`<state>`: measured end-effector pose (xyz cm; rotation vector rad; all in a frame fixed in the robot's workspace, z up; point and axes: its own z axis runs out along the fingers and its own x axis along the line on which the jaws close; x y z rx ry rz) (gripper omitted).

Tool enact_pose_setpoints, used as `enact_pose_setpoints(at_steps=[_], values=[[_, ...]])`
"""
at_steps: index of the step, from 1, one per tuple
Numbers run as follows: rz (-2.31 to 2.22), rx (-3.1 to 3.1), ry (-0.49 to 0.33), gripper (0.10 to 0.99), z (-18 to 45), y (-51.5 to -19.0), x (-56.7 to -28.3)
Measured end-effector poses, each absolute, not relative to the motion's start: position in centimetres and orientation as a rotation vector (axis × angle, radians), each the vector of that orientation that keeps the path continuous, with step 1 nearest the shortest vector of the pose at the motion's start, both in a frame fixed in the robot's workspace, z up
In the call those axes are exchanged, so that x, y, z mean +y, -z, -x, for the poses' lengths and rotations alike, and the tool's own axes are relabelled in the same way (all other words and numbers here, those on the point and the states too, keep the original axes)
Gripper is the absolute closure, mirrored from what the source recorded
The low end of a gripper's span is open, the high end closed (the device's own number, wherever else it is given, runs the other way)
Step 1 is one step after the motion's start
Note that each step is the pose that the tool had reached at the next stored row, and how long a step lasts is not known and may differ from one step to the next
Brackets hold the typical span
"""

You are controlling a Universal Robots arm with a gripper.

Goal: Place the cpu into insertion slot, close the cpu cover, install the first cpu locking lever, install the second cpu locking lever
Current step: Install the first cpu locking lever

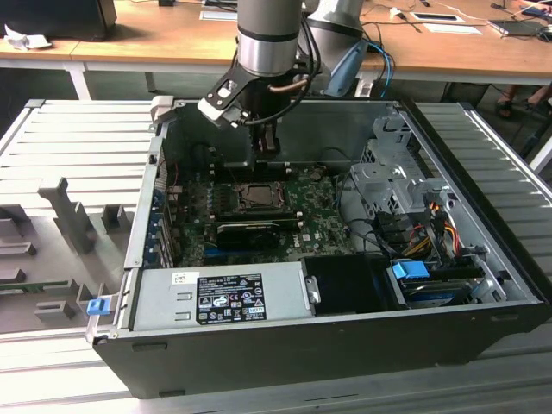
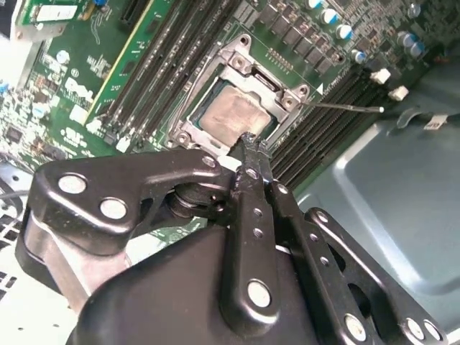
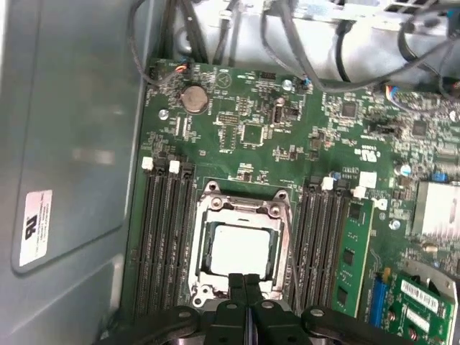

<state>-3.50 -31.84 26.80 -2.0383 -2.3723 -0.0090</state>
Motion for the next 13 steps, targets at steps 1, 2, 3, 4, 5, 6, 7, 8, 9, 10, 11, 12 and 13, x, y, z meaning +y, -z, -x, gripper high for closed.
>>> enact_pose_setpoints(at_steps=[1, 2, 3, 4, 5, 6, 7, 8, 9, 10, 11, 12, 13], values=[[1.98, -2.421, 0.009, 0.98, 3.47, -26.8, -31.84], [1.935, -2.457, 0.008, 0.98, 3.46, -26.8, -31.84], [1.884, -2.496, 0.008, 0.98, 3.45, -26.8, -31.84], [1.838, -2.53, 0.007, 0.98, 3.45, -26.8, -31.84], [1.807, -2.552, 0.007, 0.98, 3.45, -26.8, -31.84], [1.784, -2.568, 0.007, 0.98, 3.45, -26.8, -31.84], [1.755, -2.588, 0.007, 0.98, 3.45, -26.8, -31.84], [1.731, -2.605, 0.006, 0.98, 3.45, -26.79, -31.84], [1.697, -2.627, 0.006, 0.98, 3.45, -26.79, -31.84], [1.674, -2.641, 0.006, 0.98, 3.45, -26.79, -31.84], [1.64, -2.663, 0.006, 0.98, 3.45, -26.79, -31.84], [1.617, -2.677, 0.006, 0.98, 3.45, -26.79, -31.84], [1.579, -2.699, 0.005, 0.98, 3.45, -26.79, -31.84]])
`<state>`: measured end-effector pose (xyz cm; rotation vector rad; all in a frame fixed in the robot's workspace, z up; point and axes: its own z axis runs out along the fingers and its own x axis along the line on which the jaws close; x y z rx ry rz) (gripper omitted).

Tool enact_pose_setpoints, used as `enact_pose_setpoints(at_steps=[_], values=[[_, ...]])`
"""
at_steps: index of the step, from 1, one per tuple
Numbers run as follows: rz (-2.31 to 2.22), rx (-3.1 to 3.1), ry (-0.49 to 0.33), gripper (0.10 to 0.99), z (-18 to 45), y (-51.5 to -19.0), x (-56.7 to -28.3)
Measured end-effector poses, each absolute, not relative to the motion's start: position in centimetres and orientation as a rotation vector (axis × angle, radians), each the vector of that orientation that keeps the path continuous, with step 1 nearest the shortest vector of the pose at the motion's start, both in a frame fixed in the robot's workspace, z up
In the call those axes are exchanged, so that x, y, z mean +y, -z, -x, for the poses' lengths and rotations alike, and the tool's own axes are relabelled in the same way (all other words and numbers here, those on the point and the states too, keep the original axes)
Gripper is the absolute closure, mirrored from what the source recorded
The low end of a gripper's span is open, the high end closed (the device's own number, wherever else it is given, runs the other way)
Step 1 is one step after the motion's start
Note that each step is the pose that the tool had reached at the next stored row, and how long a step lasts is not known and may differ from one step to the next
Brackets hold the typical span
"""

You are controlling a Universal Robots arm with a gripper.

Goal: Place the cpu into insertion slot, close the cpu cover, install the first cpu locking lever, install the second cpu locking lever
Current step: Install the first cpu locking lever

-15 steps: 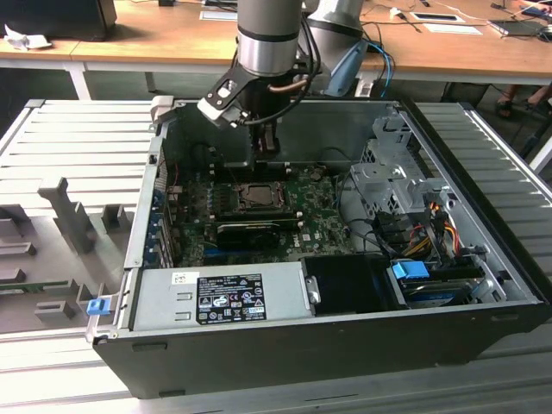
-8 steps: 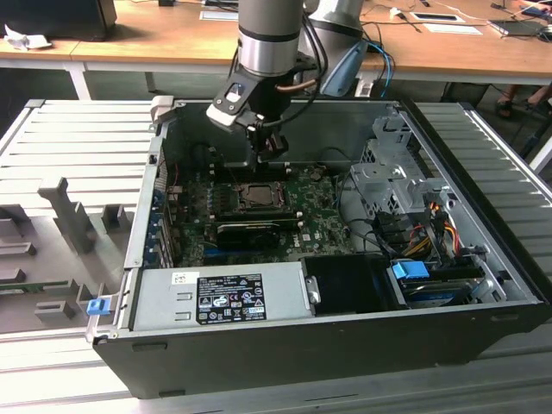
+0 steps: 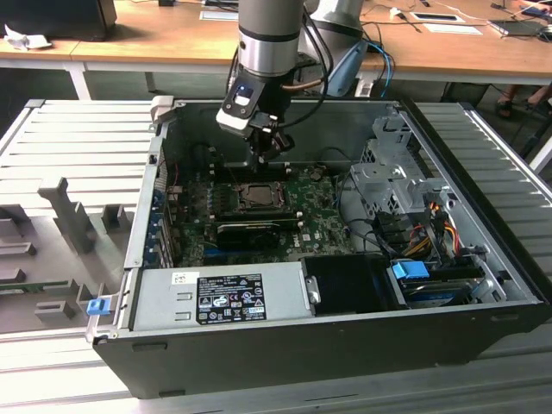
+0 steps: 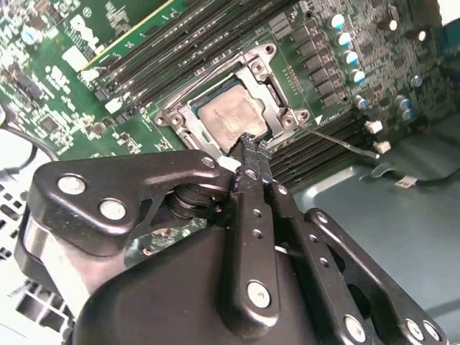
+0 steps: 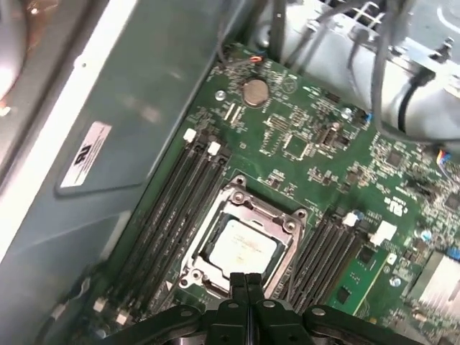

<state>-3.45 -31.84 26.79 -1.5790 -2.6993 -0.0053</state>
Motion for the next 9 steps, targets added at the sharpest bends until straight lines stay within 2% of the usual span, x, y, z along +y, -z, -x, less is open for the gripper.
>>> enact_pose_setpoints(at_steps=[9], values=[[1.339, -2.826, 0.003, 0.98, 3.45, -26.79, -31.84]])
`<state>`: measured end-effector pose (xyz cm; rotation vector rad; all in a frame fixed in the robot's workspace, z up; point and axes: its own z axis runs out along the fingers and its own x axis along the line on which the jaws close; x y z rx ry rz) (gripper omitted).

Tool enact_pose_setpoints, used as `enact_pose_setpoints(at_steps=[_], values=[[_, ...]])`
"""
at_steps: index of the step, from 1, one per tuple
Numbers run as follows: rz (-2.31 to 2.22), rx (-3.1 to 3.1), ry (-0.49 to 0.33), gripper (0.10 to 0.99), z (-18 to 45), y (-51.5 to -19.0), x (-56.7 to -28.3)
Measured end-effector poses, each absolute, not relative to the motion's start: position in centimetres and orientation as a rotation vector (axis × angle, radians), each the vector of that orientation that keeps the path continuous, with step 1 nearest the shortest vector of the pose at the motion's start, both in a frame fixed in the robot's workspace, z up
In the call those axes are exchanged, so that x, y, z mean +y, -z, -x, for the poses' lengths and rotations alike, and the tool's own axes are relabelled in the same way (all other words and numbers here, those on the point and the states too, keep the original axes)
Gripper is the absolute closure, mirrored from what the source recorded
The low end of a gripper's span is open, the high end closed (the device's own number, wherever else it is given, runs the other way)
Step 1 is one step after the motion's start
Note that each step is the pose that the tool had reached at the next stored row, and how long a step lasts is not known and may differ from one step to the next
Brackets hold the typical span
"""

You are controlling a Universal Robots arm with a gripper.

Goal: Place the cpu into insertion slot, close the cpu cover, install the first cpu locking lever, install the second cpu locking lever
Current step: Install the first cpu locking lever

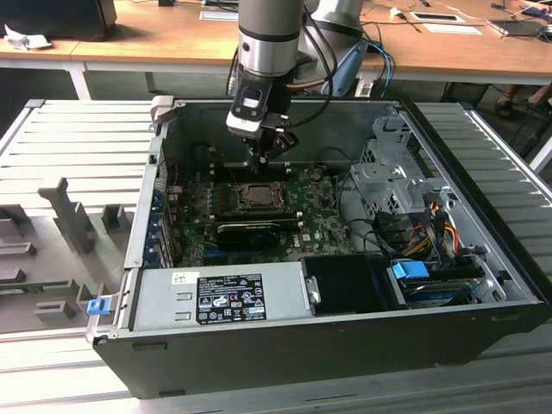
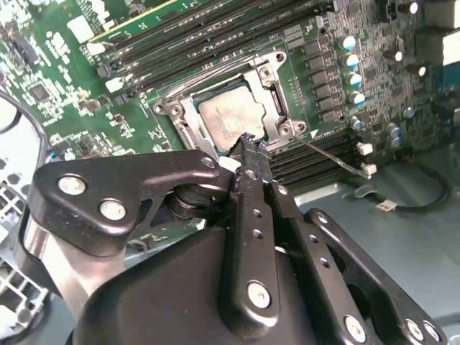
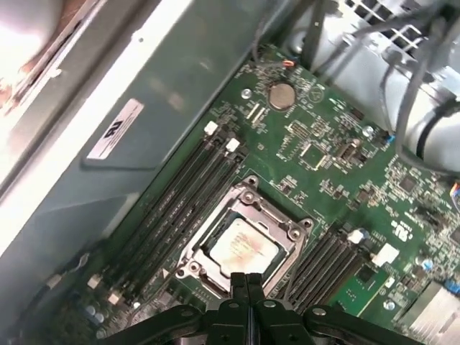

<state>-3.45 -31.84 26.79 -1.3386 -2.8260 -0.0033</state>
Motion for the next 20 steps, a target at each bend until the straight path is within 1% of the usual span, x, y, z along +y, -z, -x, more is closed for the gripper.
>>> enact_pose_setpoints(at_steps=[8, 9, 14, 20], values=[[0.994, -2.965, 0.001, 0.98, 3.45, -26.78, -31.84], [0.884, -2.999, 0.0, 0.98, 3.45, -26.78, -31.84], [0.688, -3.05, -0.002, 0.98, 3.45, -26.78, -31.84], [0.321, -3.111, -0.004, 0.98, 3.45, -26.75, -31.84]])
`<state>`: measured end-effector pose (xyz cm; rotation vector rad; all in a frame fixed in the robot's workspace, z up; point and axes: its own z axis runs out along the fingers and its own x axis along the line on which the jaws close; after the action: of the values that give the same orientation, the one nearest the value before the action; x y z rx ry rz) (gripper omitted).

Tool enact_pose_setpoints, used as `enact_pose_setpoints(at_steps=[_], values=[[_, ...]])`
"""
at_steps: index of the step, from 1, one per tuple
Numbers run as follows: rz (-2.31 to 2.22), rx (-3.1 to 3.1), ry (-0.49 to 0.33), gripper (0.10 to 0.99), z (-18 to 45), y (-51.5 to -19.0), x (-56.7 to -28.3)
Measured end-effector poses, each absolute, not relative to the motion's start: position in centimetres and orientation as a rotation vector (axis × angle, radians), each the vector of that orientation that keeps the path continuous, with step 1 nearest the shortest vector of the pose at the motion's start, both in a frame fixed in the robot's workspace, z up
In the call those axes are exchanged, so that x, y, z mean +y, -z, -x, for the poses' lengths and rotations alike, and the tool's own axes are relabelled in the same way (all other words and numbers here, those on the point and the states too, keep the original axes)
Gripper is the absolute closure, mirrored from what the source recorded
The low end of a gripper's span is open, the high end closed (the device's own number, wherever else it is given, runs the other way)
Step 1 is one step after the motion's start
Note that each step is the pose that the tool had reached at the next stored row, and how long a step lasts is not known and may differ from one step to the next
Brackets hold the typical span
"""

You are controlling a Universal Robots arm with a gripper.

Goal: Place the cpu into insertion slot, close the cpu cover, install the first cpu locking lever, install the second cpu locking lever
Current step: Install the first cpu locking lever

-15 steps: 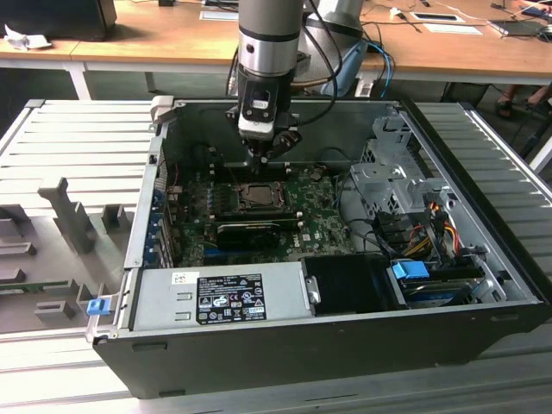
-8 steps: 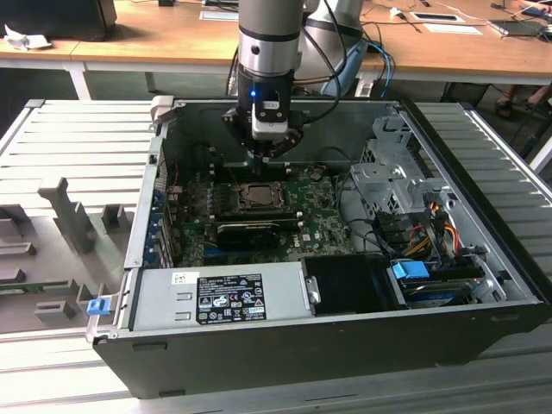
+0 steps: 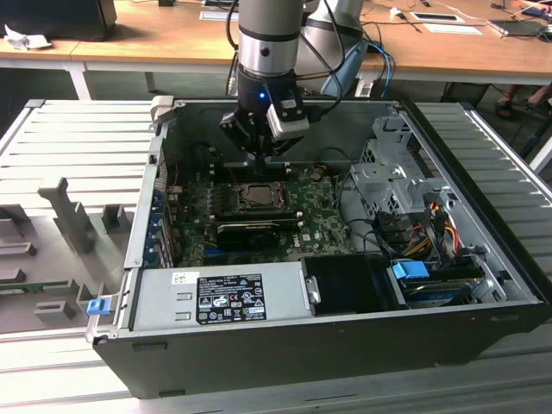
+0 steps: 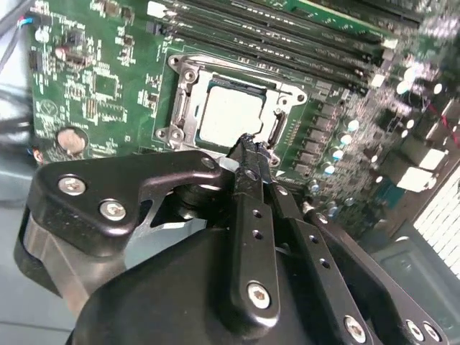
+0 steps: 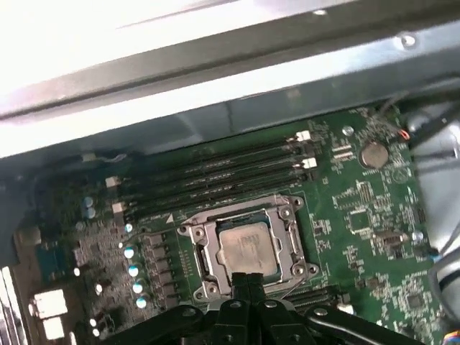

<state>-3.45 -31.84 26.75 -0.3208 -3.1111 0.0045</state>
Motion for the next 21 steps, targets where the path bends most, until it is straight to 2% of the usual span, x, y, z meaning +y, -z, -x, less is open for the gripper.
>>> enact_pose_setpoints(at_steps=[3, 7, 21], values=[[0.202, -3.131, -0.003, 0.98, 3.4, -26.7, -31.8], [0.159, -3.132, 0.071, 0.98, 3.5, -26.6, -31.9], [0.151, -3.171, 0.08, 0.98, 10.2, -25.7, -31.9]])
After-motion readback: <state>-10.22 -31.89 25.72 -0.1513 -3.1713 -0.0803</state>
